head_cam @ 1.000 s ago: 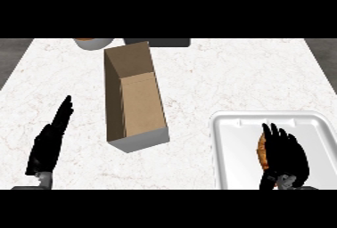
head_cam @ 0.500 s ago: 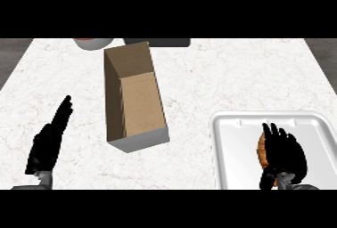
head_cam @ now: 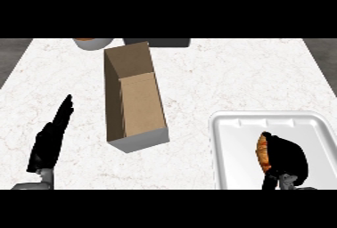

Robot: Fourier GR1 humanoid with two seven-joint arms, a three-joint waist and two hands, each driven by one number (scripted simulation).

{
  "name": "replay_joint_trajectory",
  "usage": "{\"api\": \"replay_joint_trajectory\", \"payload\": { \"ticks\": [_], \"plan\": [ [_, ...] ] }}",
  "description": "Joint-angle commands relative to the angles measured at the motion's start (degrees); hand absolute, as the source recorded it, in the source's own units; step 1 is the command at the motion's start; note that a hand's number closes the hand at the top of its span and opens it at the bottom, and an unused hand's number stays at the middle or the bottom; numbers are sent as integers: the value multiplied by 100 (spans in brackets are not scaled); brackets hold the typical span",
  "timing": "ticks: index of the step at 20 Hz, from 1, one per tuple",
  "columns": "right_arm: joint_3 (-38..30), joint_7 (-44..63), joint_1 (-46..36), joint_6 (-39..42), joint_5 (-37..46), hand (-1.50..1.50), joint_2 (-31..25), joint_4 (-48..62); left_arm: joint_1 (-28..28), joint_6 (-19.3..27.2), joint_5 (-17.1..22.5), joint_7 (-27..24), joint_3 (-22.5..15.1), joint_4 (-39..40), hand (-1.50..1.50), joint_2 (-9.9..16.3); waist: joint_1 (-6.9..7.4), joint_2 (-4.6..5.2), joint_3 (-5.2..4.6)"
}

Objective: Pick the croissant from the tray and place it in the cardboard box

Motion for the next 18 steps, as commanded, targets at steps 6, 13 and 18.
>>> {"api": "replay_joint_trajectory", "payload": {
  "ticks": [6, 13, 18],
  "plan": [
    [384, -594, 120, -1236, 1010, 150, -386, 396, 226, 2, -196, 313, -69, -665, 0, -61, 27, 12, 29],
    [1254, 1249, 721, -1620, 1152, 150, 1494, -775, 42, -38, -116, 139, 135, -211, 0, -29, -50, -6, 28],
    [2007, 1744, 989, -1805, 1833, 150, 1529, -1283, 81, -146, -94, 472, 76, -529, 0, -58, -2, 3, 27]
  ]
}}
